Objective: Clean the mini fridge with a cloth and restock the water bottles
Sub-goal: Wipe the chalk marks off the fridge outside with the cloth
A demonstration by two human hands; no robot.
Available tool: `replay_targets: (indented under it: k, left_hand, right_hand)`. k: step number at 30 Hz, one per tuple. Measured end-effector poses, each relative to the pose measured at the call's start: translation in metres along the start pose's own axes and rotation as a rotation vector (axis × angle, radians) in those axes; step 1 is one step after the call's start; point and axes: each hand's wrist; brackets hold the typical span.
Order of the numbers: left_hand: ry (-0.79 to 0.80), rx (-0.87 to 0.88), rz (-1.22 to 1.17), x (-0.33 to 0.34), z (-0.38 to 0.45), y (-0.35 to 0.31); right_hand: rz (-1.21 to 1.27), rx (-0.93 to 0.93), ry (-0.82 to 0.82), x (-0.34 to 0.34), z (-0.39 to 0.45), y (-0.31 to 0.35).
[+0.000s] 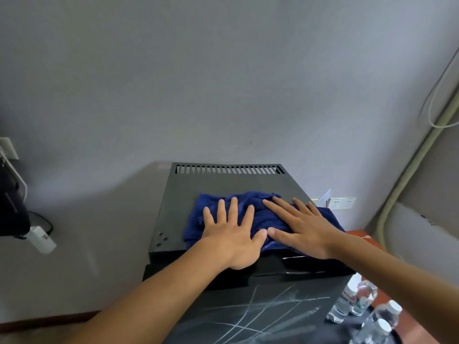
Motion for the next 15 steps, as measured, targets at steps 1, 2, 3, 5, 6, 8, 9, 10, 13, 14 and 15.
replay_targets:
  k: [1,2,3,5,6,8,9,10,13,14,15]
  left_hand:
    - [-0.002,-0.004,-0.004,-0.001,0.01,-0.006]
    - [-0.006,-0.006,-0.008,-0.002,0.022,-0.012]
    - [-0.009,-0.007,-0.013,-0.004,0.034,-0.017]
    - [-0.02,-0.01,-0.022,-0.009,0.065,-0.024]
    - [-0.032,-0.01,-0.028,-0.011,0.081,-0.026]
    - [-0.073,-0.014,-0.031,-0.015,0.114,-0.024]
    - [-0.095,-0.02,-0.03,-0.017,0.132,-0.023]
    - [-0.114,-0.033,-0.031,-0.018,0.149,-0.022]
    - [-0.155,-0.117,-0.036,-0.031,0.201,-0.016]
    - [-0.158,-0.149,-0.039,-0.035,0.218,-0.016]
    - [-0.158,-0.181,-0.042,-0.038,0.234,-0.016]
  right_hand:
    - [0.011,0.017,0.003,0.0,0.005,-0.009]
    - [0.019,0.028,0.001,0.0,0.01,-0.019]
    - [0.02,0.032,-0.008,-0.001,0.017,-0.028]
    - [0.021,0.027,-0.029,-0.003,0.038,-0.052]
    - [0.045,0.031,-0.025,-0.005,0.051,-0.064]
    - [0.122,0.036,-0.008,-0.005,0.079,-0.086]
    - [0.161,0.032,-0.005,-0.005,0.096,-0.097]
    - [0.19,0.02,-0.014,-0.005,0.113,-0.107]
    - [0.25,-0.015,-0.049,-0.009,0.174,-0.13]
    - [0.271,-0.016,-0.049,-0.011,0.195,-0.137]
    - [0.294,-0.011,-0.049,-0.013,0.213,-0.143]
Point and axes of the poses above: each hand's wrist, its own z-axis towards the middle knuckle, its own x-axis out of the palm, y = z × x, and after that the axes turned 1 degree about -z, right-handed
